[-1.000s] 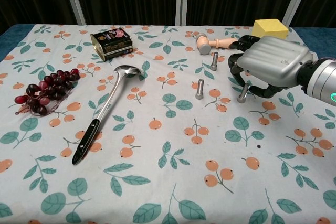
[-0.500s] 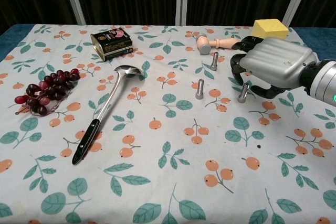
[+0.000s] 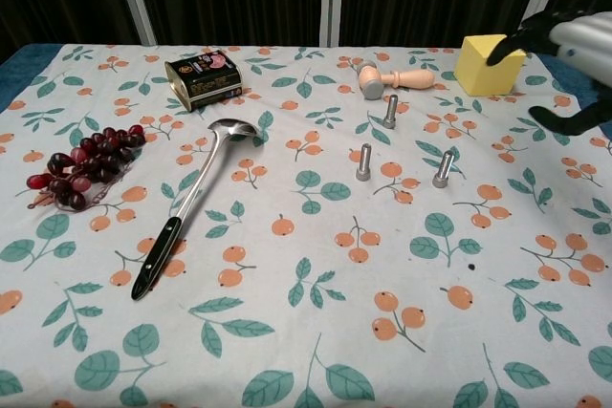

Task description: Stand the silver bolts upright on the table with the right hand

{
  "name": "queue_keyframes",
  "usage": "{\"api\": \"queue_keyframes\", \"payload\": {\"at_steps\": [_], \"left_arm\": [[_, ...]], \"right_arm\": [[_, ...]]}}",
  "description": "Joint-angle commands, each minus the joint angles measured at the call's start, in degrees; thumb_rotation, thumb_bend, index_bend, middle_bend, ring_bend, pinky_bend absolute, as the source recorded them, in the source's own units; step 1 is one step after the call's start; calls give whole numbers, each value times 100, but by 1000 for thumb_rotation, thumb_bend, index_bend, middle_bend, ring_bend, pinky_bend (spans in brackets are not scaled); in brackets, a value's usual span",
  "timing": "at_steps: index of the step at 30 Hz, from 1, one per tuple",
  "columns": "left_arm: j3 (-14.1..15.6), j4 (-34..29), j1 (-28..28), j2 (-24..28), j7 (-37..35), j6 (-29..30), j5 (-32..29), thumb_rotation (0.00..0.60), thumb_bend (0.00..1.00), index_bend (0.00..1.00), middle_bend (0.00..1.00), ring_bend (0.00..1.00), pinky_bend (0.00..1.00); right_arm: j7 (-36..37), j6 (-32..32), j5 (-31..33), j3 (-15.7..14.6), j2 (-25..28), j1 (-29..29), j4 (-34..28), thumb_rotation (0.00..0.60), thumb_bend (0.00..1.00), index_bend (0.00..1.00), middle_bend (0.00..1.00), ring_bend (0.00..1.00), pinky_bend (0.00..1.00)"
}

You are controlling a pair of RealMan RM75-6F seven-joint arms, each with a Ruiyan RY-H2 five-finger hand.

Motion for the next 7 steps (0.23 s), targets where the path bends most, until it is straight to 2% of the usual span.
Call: {"api": "queue_keyframes", "payload": {"at_steps": [1,7], "left_arm": [[-14,-47,-18,0,33,-5,-1,600,0,147,87,0,0],[-8,-159,-57,6,149,-21,42,600,0,147,87,0,0]], "right_arm": [[1562,772,-243,-195,877,-880,-554,600,350,197,148,0,0],[2356,1538,-659,-551,1174,-1629,-519,600,350,196,136,0,0]]}}
